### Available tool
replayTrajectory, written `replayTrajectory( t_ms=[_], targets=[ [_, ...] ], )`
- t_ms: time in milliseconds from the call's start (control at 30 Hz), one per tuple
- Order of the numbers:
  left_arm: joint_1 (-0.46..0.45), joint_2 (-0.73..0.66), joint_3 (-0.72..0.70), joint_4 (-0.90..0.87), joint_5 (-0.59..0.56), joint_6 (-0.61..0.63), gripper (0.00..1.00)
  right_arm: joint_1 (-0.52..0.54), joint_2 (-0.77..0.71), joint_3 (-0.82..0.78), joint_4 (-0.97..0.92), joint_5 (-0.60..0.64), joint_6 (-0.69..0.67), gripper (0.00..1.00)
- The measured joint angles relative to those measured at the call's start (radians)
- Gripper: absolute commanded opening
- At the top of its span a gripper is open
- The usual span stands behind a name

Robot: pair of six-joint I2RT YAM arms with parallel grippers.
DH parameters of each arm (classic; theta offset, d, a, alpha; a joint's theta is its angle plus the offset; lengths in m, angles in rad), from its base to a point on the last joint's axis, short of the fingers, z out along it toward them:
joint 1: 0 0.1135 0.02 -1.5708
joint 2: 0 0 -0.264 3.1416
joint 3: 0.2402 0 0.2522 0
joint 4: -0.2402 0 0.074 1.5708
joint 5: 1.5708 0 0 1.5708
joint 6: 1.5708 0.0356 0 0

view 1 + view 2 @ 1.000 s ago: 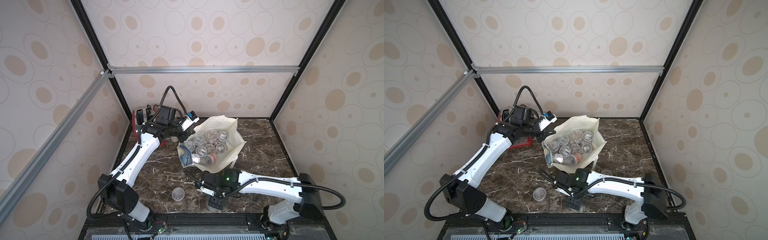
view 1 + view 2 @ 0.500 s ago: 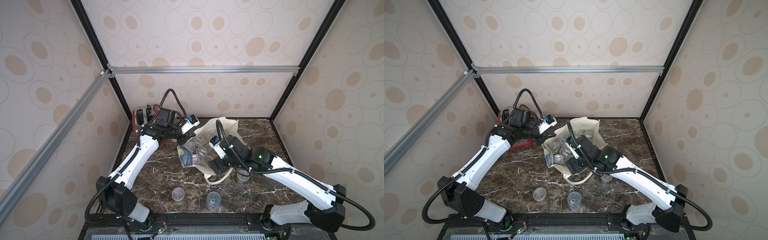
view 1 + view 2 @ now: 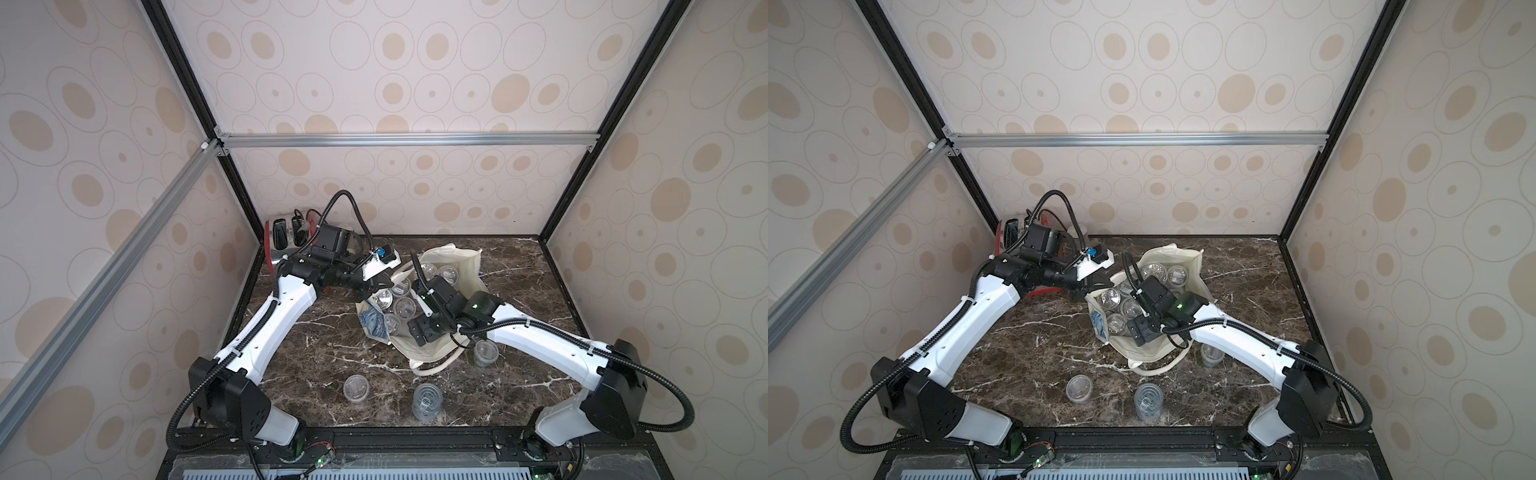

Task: Take out the seed jars from the canvas bag
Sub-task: Pick up the seed jar from the canvas bag.

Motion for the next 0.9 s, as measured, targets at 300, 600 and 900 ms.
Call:
replayTrajectory(
  t_ms=[300,600,900],
  targets=[
    [0.0,-0.003,0.0,-0.008,0.003,0.0,0.0,0.041,0.15,0.001,0.083,0.115,0.091,0.96],
    [0.0,-0.004,0.0,-0.01,0.002,0.001,0.0,0.044,0.207,0.036,0.077,0.307,0.164,0.97],
    [0.0,-0.009,0.0,-0.015,-0.003,0.006,0.0,0.04,0.165,-0.021,0.038,0.439,0.206,0.97]
  ],
)
